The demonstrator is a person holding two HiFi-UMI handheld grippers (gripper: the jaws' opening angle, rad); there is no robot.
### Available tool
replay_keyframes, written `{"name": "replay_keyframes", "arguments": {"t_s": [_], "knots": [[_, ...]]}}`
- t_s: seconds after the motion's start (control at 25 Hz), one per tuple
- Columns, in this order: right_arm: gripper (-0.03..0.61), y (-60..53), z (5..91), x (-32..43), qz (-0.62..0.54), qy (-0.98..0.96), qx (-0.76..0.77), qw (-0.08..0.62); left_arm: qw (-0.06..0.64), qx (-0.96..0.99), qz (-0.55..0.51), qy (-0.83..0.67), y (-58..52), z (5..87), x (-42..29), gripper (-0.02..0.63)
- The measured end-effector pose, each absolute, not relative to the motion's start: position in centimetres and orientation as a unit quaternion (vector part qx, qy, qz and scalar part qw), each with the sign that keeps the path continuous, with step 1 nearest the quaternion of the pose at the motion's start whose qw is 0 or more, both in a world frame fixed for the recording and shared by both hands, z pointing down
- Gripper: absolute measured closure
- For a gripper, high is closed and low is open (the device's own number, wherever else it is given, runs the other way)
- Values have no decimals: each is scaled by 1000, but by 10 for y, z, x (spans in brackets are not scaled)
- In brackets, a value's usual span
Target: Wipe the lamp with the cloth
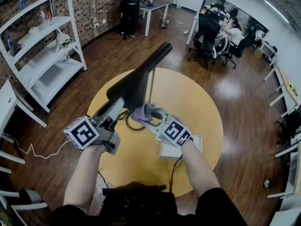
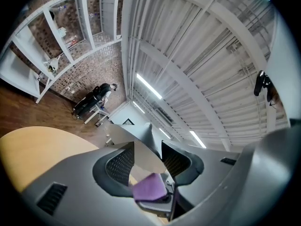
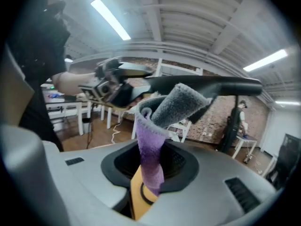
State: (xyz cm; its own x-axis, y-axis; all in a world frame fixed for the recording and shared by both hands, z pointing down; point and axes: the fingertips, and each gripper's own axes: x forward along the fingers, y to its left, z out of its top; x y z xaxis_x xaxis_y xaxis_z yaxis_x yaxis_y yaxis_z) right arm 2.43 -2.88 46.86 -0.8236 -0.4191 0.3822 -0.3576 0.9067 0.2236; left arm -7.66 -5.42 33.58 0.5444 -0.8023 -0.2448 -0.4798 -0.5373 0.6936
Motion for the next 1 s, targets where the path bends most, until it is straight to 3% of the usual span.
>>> {"name": "replay_keyframes", "arguments": {"t_s": [0.24,0.68,0.8,1.0], "knots": [[480,26,504,38,-144,-917,174,329,277,830,-293,-385,-45,335,-71,449],[468,79,557,74,151,-917,205,306,271,833,-282,-391,21,386,-79,448],[425,87,575,69,205,-900,188,336,287,828,-269,-399,36,410,-85,448],[339,96,604,76,198,-872,180,411,299,820,-249,-419,51,431,-93,448]]}}
